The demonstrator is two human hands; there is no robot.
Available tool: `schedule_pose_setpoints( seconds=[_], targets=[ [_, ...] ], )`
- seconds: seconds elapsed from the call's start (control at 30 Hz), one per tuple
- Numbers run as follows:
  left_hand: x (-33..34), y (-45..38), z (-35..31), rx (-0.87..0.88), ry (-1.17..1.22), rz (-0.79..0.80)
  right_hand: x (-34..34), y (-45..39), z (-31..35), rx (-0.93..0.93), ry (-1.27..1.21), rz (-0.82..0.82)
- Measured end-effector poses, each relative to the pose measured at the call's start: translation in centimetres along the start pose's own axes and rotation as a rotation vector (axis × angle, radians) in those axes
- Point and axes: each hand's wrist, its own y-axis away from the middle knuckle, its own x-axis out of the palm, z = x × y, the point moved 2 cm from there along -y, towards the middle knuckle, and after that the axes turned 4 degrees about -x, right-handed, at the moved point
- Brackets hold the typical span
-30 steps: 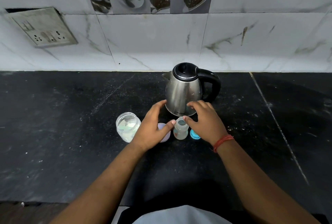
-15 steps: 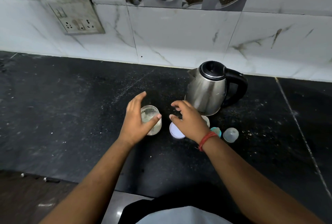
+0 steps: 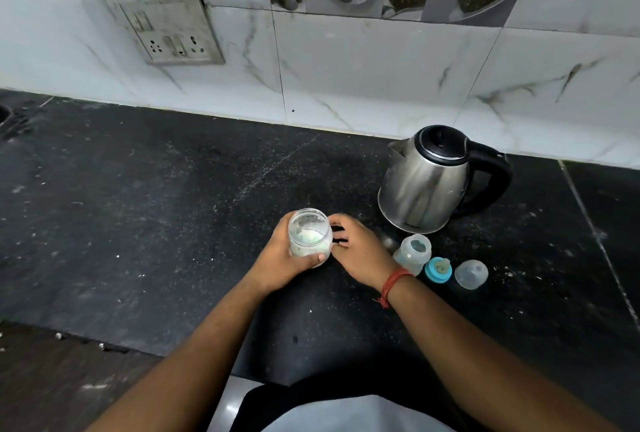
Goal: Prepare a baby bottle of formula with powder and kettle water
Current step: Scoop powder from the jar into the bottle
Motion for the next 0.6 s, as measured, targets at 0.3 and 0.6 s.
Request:
schedule_pose_setpoints(
  seconds=[0.3,0.6],
  targets=[
    [0.8,-1.1,-1.0,0.114,-0.123,-0.112,-3.0,1.4,3.2,-0.346,0.453,-0.083],
    [2.3,0.1,-2.8,0.307,-0.409,-0.037,-3.4,2.1,5.9,-0.246,0.940,0.445]
  ],
)
